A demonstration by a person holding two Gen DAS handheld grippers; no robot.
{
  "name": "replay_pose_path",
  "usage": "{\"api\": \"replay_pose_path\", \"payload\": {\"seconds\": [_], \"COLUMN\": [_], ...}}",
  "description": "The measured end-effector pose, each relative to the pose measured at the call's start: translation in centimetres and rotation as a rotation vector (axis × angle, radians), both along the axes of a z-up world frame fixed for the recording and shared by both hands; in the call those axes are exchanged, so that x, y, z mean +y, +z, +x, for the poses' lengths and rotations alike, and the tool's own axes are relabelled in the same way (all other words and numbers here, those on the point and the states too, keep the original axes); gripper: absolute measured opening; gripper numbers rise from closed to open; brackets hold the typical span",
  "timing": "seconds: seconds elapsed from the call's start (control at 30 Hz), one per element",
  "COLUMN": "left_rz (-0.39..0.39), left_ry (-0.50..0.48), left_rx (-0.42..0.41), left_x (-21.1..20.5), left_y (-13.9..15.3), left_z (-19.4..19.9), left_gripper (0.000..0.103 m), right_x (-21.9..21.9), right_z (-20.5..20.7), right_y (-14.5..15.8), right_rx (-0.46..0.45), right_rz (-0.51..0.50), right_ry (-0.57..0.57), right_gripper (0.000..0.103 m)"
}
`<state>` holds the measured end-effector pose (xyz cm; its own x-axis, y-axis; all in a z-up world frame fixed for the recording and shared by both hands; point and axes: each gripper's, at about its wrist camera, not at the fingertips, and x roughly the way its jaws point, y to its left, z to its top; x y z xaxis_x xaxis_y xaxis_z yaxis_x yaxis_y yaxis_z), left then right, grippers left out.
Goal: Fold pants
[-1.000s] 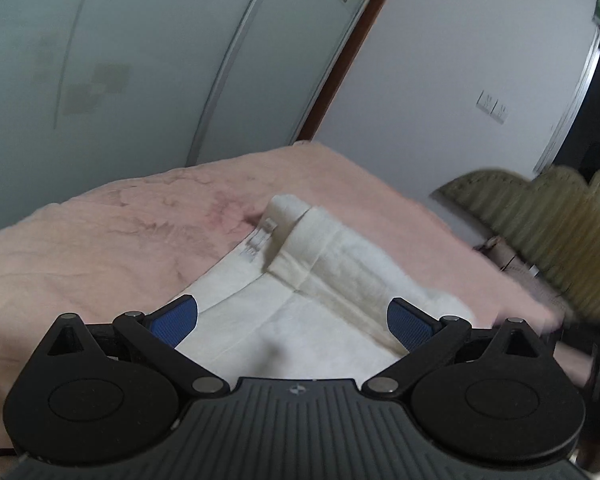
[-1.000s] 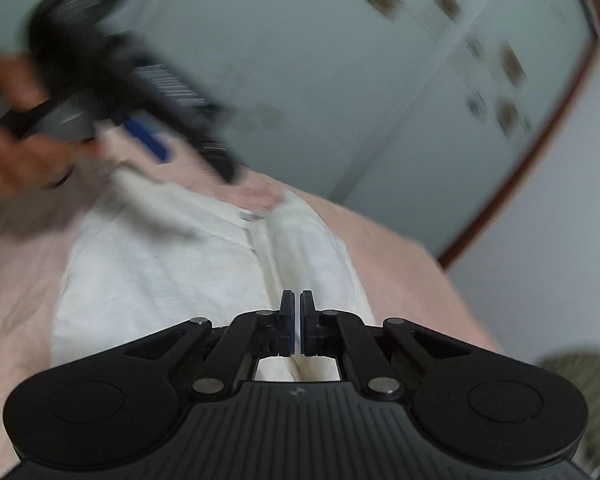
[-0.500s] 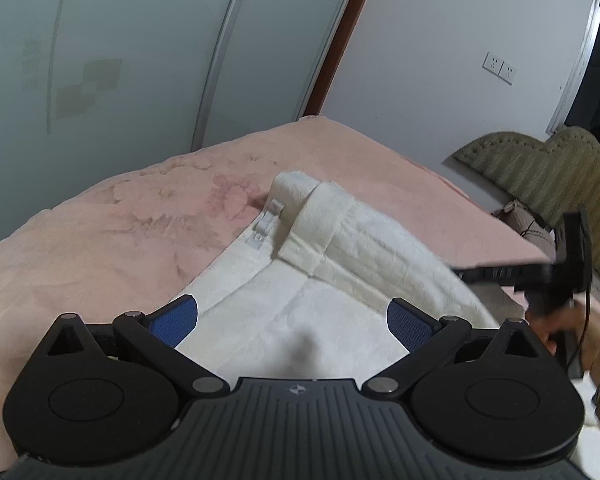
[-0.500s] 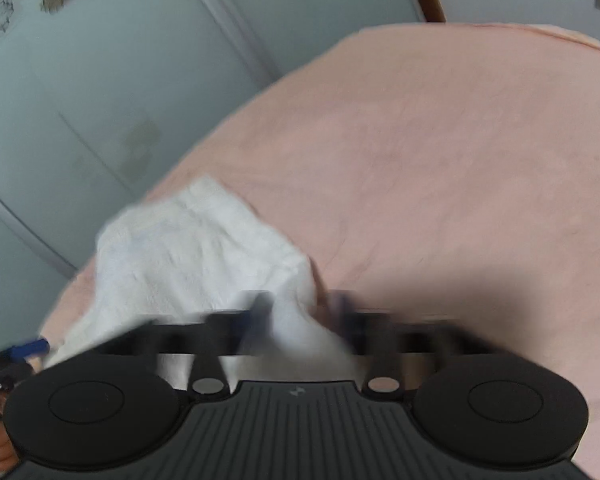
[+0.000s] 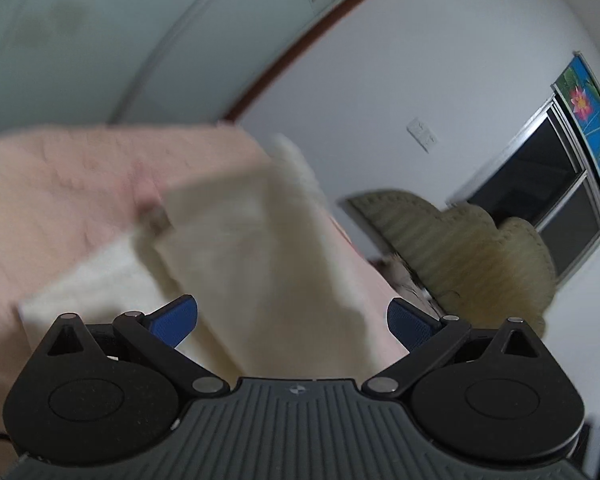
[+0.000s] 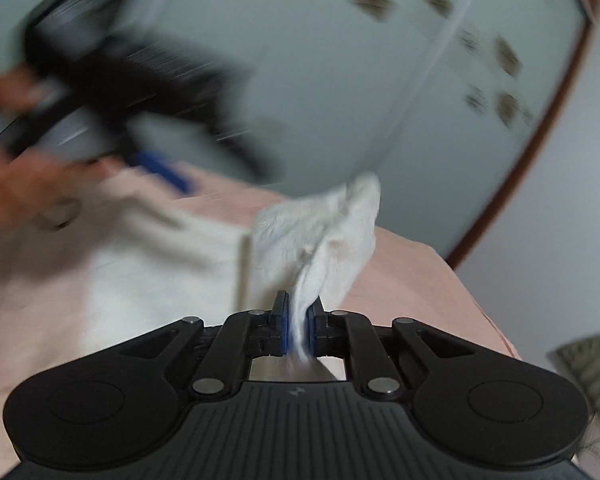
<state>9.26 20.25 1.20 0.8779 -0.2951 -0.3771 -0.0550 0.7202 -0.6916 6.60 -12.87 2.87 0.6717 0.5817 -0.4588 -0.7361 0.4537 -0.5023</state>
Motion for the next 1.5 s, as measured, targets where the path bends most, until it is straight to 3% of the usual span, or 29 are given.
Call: {"api": "replay_pose_path", "payload": {"seconds": [0.13, 0.2, 0.27, 0.37, 0.47, 0.53, 0.6, 0.67, 0.77, 0.8, 0.9, 1.03, 1.13, 1.23, 1.33, 1.4, 1.5], "left_rz": [-0.048, -0.041, -0.016, 0.021, 0.081, 0.13, 0.153, 0.173, 0.203, 0.222, 0.265, 0.278, 0.345, 0.407, 0.462, 0.496, 0.528], "left_ry": [0.052, 0.094, 0.109, 0.126, 0.113, 0.104, 0.105, 0.111, 0.107, 0.105, 0.088, 0.045, 0.002, -0.003, 0.019, 0.041, 0.091], "left_rx": [0.194, 0.233, 0.242, 0.266, 0.237, 0.233, 0.233, 0.231, 0.225, 0.221, 0.188, 0.136, 0.129, 0.209, 0.188, 0.188, 0.203], "left_x": [1.0, 1.4, 1.7, 1.9, 1.6, 1.2, 1.1, 1.0, 0.8, 0.6, 0.4, 1.0, 0.7, -0.1, -0.4, -0.6, -0.4], "left_y": [-2.9, -3.8, -4.4, -5.0, -4.9, -4.9, -5.0, -4.8, -4.6, -4.5, -4.1, -3.0, -3.0, -4.8, -5.1, -4.6, -3.6], "left_z": [1.8, 2.2, 2.5, 2.7, 2.6, 2.3, 2.2, 1.9, 1.7, 1.6, 1.2, 0.4, 0.0, 0.7, 0.5, 0.1, -0.6], "left_gripper": [0.099, 0.081, 0.031, 0.008, 0.007, 0.009, 0.019, 0.019, 0.019, 0.012, 0.006, 0.006, 0.007, 0.015, 0.023, 0.038, 0.049], "right_x": [1.4, 1.6, 2.1, 2.5, 1.9, 0.3, -2.1, -4.3, -6.5, -6.9, -6.9, -6.7, -7.7, -8.3, -7.8, -7.5, -7.7], "right_z": [-2.7, -3.0, -3.1, -3.7, -4.7, -4.8, -4.3, -3.6, -2.5, -2.4, -2.7, -5.1, -7.1, -8.3, -8.1, -8.1, -9.0], "right_y": [-2.8, -3.5, -4.2, -4.8, -5.0, -4.8, -4.8, -4.9, -4.7, -4.6, -5.2, -5.0, -4.4, -5.3, -6.8, -7.1, -7.7], "right_rx": [-0.011, 0.006, 0.023, 0.024, -0.044, -0.066, -0.066, -0.072, -0.013, 0.008, 0.014, -0.015, 0.026, 0.073, 0.054, 0.033, -0.002], "right_rz": [-0.035, -0.026, -0.017, -0.051, -0.123, -0.163, -0.206, -0.268, -0.325, -0.322, -0.362, -0.348, -0.292, -0.27, -0.289, -0.287, -0.279], "right_ry": [0.007, -0.013, -0.035, -0.056, -0.087, -0.131, -0.186, -0.247, -0.288, -0.286, -0.287, -0.28, -0.285, -0.296, -0.31, -0.328, -0.351], "right_gripper": [0.009, 0.009, 0.01, 0.011, 0.015, 0.023, 0.044, 0.045, 0.039, 0.025, 0.008, 0.006, 0.005, 0.005, 0.005, 0.006, 0.007]}}
